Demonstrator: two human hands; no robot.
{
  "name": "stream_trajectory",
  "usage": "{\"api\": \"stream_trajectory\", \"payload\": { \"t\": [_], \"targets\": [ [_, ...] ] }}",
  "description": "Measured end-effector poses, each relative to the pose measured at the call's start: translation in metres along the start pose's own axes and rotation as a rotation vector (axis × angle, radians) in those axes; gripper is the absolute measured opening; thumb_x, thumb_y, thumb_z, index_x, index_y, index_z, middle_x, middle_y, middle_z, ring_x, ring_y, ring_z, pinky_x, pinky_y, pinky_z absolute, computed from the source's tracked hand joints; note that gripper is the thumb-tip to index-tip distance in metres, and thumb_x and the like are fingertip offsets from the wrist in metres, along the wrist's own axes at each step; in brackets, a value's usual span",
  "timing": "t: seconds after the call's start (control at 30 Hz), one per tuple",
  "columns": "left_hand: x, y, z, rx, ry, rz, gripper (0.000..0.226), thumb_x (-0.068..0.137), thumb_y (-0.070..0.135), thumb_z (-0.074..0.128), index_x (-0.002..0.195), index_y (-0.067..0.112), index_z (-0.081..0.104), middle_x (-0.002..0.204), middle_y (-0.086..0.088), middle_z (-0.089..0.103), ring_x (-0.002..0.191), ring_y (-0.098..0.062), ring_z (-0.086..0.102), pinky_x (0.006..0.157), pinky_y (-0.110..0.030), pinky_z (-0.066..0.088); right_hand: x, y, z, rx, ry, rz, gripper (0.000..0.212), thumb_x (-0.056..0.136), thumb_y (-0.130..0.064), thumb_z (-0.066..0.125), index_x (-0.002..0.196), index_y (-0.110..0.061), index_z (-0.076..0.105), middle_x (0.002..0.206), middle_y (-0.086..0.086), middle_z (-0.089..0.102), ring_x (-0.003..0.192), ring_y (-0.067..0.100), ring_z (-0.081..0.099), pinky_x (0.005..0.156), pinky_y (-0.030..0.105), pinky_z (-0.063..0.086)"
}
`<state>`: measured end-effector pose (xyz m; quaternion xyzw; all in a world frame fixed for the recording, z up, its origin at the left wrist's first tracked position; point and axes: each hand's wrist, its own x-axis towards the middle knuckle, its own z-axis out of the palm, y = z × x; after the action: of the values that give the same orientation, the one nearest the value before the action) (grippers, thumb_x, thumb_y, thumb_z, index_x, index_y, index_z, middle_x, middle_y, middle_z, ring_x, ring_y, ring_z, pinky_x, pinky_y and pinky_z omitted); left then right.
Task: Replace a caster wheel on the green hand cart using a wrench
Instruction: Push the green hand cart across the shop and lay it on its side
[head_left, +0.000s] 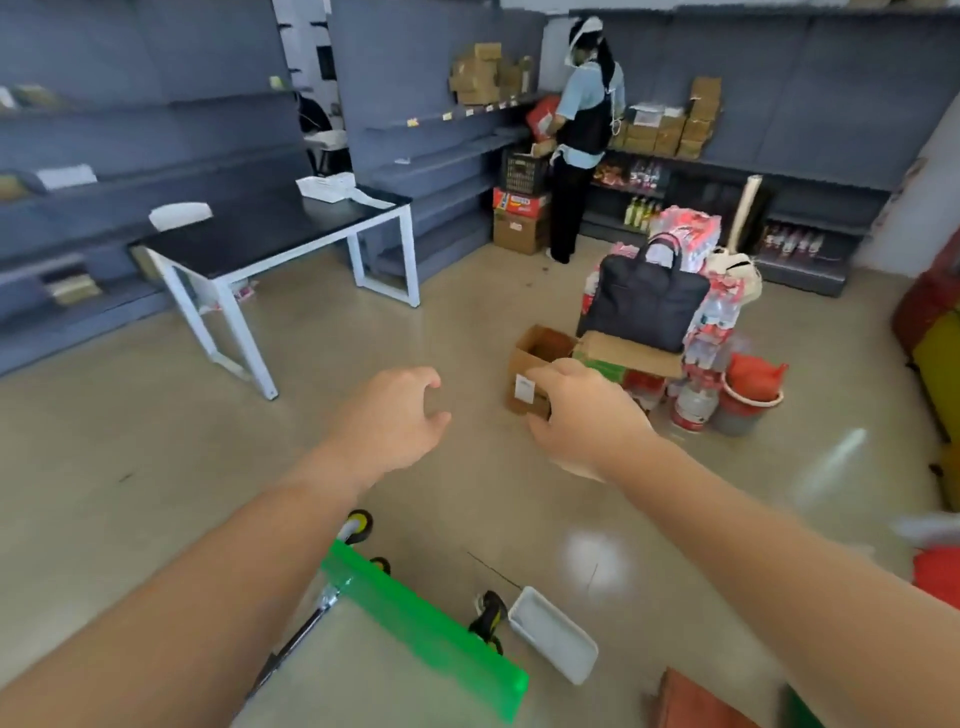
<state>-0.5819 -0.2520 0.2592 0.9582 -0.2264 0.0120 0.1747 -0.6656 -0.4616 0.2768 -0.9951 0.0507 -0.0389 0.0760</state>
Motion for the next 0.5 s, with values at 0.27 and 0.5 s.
{"api": "stream_trajectory", "payload": {
  "t": [0.27, 0.5],
  "targets": [
    [0.06, -0.029, 0.054, -0.041, -0.162, -0.135, 0.052, 0.098, 0.037, 0.067, 0.145, 0.019, 0.056, 0.138, -0.01, 0.065, 0.13, -0.031, 0.059, 0.103, -0.036, 0.048, 0.088, 0.003, 0.048, -0.043, -0.19, -0.067, 0.05, 0.097, -0.038, 0.054, 0.143, -0.018, 0.047, 0.142, 0.007, 0.05, 0.127, 0.032, 0.052, 0.1, 0.048, 0.05],
    [0.072, -0.081, 0.052, -0.06, -0.146, -0.328, 0.048, 0.1, 0.036, 0.061, 0.145, 0.019, 0.054, 0.143, -0.006, 0.06, 0.131, -0.028, 0.057, 0.094, -0.032, 0.046, 0.167, -0.044, 0.072, -0.055, -0.271, -0.29, 0.054, 0.1, -0.039, 0.053, 0.149, -0.021, 0.042, 0.146, 0.005, 0.049, 0.132, 0.03, 0.05, 0.103, 0.044, 0.047]
  ]
}}
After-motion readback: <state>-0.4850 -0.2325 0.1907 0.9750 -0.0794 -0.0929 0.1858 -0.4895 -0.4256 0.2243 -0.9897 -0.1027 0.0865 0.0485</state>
